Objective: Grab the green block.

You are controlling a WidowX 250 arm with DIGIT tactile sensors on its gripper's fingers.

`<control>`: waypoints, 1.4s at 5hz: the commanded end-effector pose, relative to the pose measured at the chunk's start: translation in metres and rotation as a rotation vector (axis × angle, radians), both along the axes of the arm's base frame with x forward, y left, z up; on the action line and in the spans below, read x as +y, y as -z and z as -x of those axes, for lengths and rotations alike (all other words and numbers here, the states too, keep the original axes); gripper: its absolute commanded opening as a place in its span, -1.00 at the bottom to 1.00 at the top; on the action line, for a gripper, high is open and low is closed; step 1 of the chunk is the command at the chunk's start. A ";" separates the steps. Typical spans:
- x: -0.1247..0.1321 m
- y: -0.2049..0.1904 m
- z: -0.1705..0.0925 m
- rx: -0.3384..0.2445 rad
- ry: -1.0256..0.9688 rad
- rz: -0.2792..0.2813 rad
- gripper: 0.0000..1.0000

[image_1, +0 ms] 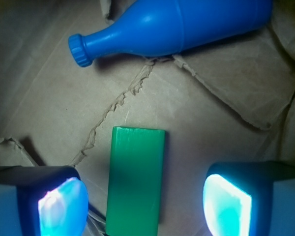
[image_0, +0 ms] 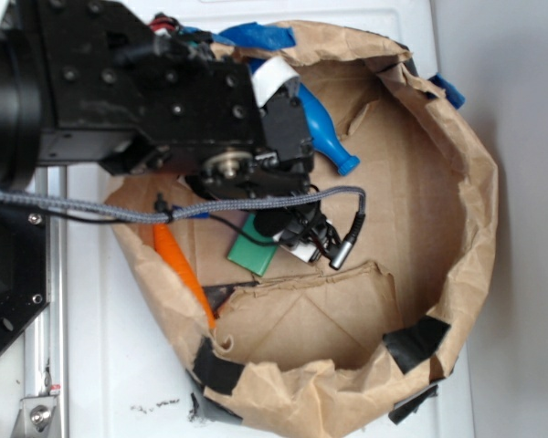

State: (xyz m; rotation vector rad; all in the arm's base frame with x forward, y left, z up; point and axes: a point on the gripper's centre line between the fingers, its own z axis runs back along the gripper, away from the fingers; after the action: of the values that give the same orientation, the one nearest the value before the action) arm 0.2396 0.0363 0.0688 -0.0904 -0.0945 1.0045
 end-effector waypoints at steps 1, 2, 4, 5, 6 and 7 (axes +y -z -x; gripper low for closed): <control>0.002 -0.011 -0.007 -0.045 -0.008 -0.007 1.00; 0.002 -0.011 -0.007 -0.045 -0.008 -0.007 1.00; 0.002 -0.011 -0.007 -0.045 -0.008 -0.007 1.00; 0.007 -0.003 -0.012 -0.047 0.002 0.046 1.00; 0.001 0.008 -0.013 -0.066 0.023 0.040 1.00; -0.002 0.017 -0.014 -0.063 0.040 0.030 1.00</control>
State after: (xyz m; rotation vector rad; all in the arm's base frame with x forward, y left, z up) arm 0.2510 0.0349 0.0445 -0.1419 -0.1065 0.9829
